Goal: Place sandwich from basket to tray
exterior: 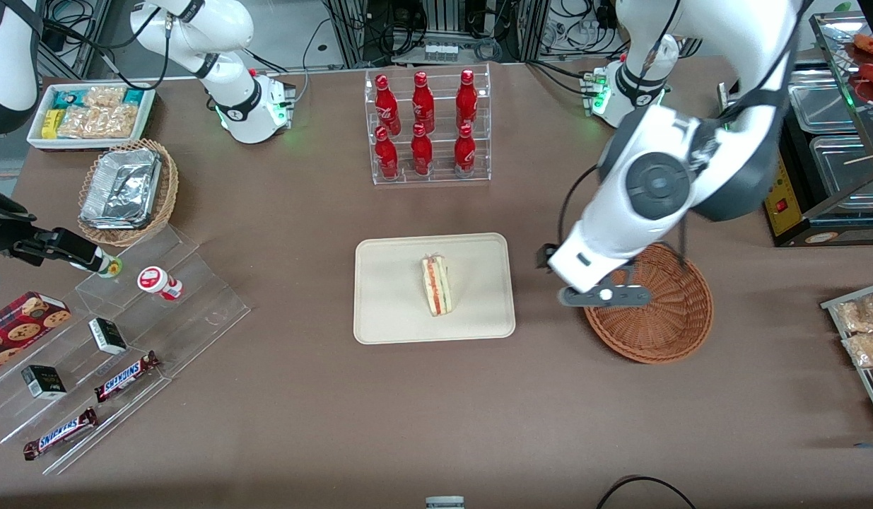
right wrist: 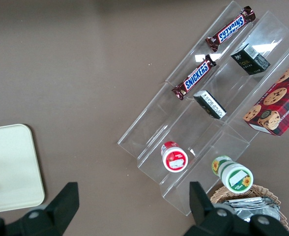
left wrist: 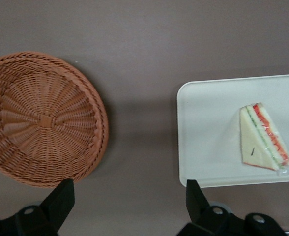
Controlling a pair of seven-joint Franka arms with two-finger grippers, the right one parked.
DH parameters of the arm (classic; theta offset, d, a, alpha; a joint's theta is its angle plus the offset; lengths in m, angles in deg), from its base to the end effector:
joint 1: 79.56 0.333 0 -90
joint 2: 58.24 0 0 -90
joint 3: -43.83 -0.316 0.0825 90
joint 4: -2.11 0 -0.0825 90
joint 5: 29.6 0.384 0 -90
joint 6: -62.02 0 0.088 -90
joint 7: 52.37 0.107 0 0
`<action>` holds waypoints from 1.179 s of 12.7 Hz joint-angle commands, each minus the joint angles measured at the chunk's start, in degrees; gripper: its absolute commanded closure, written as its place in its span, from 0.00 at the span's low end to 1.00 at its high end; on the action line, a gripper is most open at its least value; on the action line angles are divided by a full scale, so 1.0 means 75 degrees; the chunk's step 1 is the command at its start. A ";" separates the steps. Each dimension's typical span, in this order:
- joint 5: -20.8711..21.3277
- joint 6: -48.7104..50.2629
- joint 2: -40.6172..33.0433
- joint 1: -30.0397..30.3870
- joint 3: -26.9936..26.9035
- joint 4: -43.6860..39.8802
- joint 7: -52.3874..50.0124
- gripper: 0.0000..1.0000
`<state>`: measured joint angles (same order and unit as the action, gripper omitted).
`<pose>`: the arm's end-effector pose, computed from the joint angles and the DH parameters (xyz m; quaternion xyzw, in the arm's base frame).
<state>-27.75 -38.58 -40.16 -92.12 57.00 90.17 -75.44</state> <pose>0.5890 -0.2620 0.4698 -0.9986 0.0229 0.0484 0.0002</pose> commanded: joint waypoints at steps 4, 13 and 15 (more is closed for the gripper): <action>-0.0363 0.0754 -0.1260 0.0969 0.0037 0.0798 0.1258 0.00; -0.0387 0.1962 -0.2128 0.2166 -0.0103 0.0705 0.2865 0.00; -0.0376 0.2231 -0.2292 0.2166 -0.0290 0.0681 0.2888 0.00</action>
<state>-29.63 -23.89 -54.93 -76.36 55.67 94.39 -55.11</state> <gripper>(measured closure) 0.000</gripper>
